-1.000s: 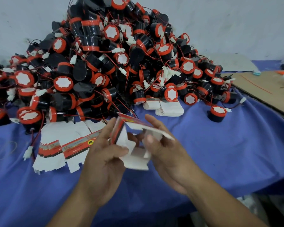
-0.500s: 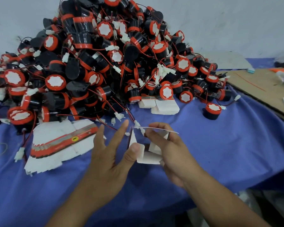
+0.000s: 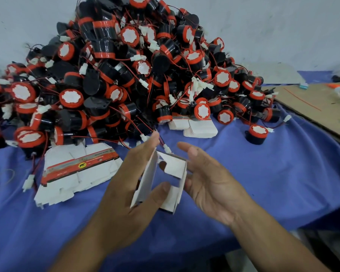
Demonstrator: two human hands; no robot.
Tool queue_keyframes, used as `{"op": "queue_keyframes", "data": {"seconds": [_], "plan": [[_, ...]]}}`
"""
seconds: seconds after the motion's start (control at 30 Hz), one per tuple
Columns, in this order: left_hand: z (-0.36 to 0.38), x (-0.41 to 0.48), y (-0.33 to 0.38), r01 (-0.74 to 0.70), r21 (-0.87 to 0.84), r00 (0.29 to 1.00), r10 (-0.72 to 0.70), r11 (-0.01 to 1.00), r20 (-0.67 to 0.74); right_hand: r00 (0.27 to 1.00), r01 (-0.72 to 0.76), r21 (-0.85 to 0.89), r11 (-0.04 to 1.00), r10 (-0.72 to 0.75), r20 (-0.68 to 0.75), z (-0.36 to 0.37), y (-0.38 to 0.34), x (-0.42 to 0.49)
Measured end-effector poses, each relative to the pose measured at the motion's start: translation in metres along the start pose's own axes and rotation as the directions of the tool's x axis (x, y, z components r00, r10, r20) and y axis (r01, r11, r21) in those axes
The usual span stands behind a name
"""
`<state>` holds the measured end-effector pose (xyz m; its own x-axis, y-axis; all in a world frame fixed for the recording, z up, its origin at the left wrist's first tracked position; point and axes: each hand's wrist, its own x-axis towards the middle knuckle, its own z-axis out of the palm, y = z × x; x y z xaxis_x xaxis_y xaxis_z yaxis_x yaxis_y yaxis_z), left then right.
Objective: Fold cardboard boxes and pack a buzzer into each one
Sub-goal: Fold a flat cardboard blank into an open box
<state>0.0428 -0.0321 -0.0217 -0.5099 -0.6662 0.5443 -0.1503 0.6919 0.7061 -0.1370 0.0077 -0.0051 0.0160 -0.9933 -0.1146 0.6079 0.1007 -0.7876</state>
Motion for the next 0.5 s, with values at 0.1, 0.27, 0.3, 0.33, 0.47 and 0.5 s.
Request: {"op": "queue_keyframes", "data": {"seconds": [0.1,0.27,0.3,0.33,0.47,0.5], "plan": [[0.004,-0.001,-0.001,-0.014,0.042,1.000,0.015,0.999,-0.022,0.995,0.104,-0.137,0.985,-0.101,0.022,0.003,0.004,0.000],[0.010,0.000,0.001,-0.027,0.099,0.999,0.030,0.995,-0.030,0.977,0.212,-0.368,0.905,-0.185,0.107,0.004,0.016,-0.003],[0.011,0.000,0.002,-0.045,0.125,0.998,0.050,0.991,-0.035,0.976,0.209,-0.351,0.913,-0.173,0.133,0.006,0.019,-0.004],[0.012,0.000,0.002,-0.057,0.142,0.996,0.065,0.988,-0.052,0.973,0.216,-0.338,0.916,-0.172,0.153,0.006,0.022,-0.004],[0.010,0.001,0.001,0.055,0.087,0.978,-0.036,0.995,-0.205,0.957,0.269,-0.401,0.876,-0.196,0.213,0.005,0.025,-0.003],[0.010,0.001,0.001,0.074,0.078,0.975,-0.056,0.994,-0.215,0.954,0.287,-0.430,0.856,-0.213,0.212,0.004,0.026,-0.002]]}}
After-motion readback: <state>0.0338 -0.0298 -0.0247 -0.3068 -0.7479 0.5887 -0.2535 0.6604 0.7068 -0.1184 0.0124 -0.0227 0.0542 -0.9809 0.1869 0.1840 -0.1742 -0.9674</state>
